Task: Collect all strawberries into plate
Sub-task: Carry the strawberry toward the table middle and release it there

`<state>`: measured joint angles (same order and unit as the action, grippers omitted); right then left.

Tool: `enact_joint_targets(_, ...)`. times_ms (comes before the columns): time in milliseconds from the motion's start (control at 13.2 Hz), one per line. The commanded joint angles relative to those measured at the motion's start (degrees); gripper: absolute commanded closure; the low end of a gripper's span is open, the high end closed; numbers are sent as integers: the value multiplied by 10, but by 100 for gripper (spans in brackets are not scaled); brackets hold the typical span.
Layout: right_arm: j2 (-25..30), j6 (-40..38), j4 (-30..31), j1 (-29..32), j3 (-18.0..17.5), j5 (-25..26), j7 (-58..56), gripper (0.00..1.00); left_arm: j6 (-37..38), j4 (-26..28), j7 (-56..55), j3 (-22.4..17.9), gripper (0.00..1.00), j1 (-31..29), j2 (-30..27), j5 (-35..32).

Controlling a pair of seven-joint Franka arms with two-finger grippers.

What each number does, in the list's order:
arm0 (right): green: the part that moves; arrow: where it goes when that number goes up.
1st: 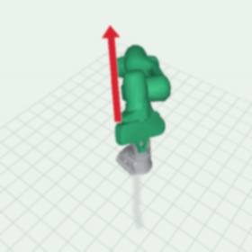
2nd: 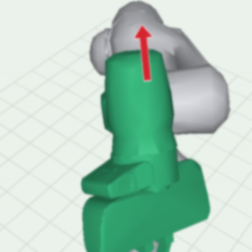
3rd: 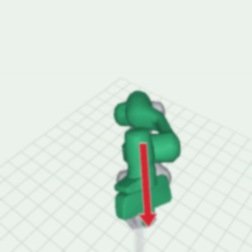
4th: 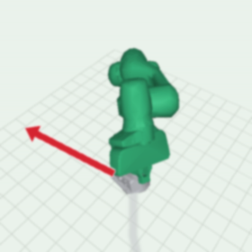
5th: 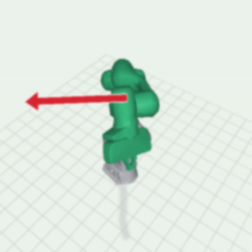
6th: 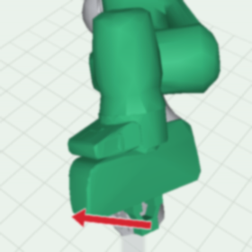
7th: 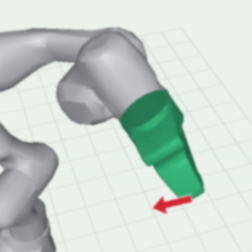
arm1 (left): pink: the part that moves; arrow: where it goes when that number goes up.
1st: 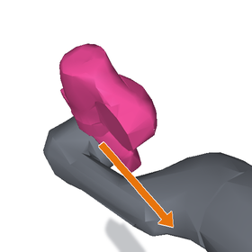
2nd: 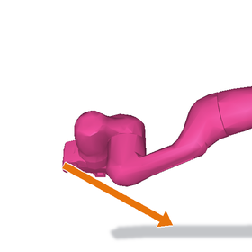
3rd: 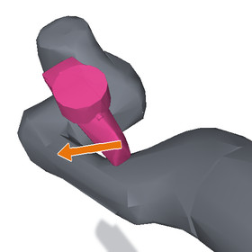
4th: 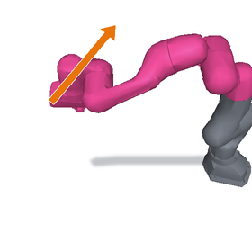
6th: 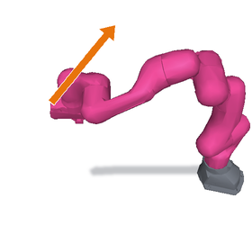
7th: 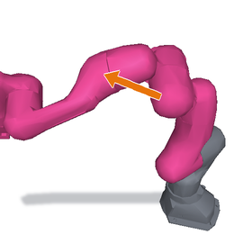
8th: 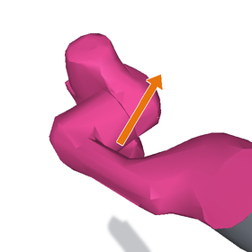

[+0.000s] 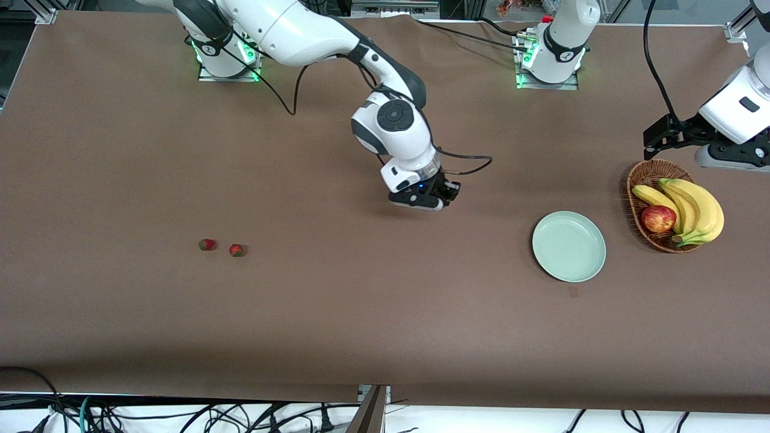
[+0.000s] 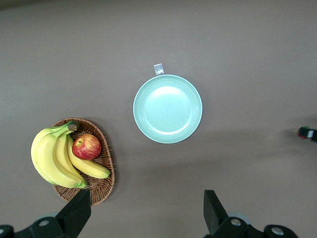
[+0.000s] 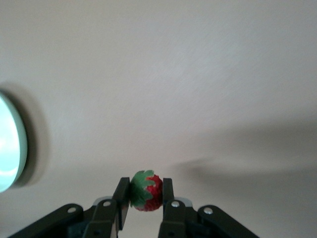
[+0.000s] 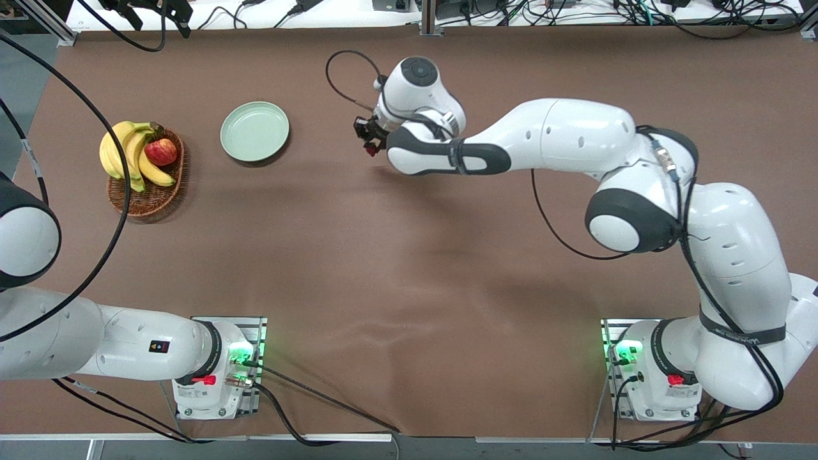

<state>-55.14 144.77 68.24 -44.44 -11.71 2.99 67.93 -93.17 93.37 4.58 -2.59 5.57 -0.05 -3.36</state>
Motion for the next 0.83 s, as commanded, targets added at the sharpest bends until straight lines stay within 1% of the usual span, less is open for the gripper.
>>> enact_joint_targets(0,-47,31,-53,-16,4,0,5,95,3,1,1,-5,0,4,-2,13)
enact_joint_targets(379,-76,91,-54,-25,4,0,-2,93,3,1,1,-5,0,4,-2,13)
enact_joint_targets(455,-84,102,-54,-28,4,0,-3,87,3,1,1,-5,0,4,-2,13)
enact_joint_targets(531,-92,115,-54,-28,4,0,-4,84,3,1,1,-5,0,4,-2,13)
enact_joint_targets(607,-97,127,-54,-31,4,0,-3,56,3,1,1,-5,0,4,-2,13)
enact_joint_targets(683,-96,127,-54,-32,5,3,-3,1,3,1,1,-5,0,4,-2,13)
enact_joint_targets(758,-89,119,-54,-31,5,3,-3,0,3,1,1,-5,0,4,-2,13)
